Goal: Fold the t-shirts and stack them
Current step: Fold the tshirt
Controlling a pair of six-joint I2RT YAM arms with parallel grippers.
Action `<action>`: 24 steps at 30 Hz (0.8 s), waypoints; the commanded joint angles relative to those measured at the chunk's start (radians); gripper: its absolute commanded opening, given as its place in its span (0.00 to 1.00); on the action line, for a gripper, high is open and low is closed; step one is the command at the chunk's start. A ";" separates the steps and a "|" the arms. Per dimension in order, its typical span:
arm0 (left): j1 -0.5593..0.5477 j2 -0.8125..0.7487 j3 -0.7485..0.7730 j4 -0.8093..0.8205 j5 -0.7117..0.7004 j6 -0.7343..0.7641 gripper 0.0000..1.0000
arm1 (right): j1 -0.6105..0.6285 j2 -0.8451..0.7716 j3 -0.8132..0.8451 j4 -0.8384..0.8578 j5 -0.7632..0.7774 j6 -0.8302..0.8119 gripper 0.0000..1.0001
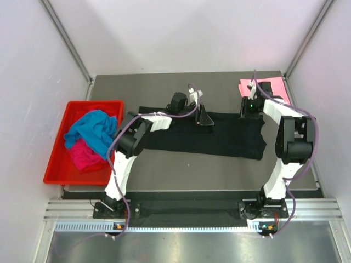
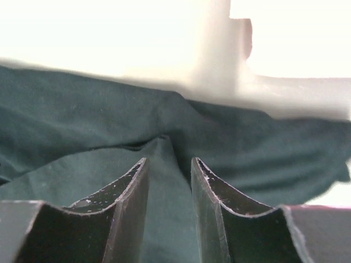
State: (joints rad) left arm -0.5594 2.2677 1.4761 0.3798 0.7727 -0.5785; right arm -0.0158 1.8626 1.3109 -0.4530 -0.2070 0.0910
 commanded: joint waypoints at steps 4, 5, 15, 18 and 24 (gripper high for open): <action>-0.016 0.038 0.093 -0.021 0.025 0.043 0.56 | -0.015 0.066 0.068 0.022 -0.068 -0.083 0.37; -0.017 0.049 0.102 -0.028 0.027 0.054 0.56 | -0.016 0.078 0.070 0.023 -0.062 -0.085 0.36; -0.025 0.073 0.151 -0.074 -0.003 0.081 0.40 | -0.016 0.063 0.051 0.089 -0.014 -0.085 0.01; -0.025 0.075 0.165 -0.081 -0.015 0.077 0.22 | -0.016 0.026 0.016 0.126 0.000 -0.083 0.00; -0.025 0.087 0.214 -0.149 -0.061 0.081 0.04 | -0.018 -0.071 -0.038 0.149 0.059 -0.060 0.00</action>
State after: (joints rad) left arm -0.5816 2.3333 1.6314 0.2550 0.7425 -0.5220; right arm -0.0185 1.8866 1.2781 -0.3840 -0.1997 0.0246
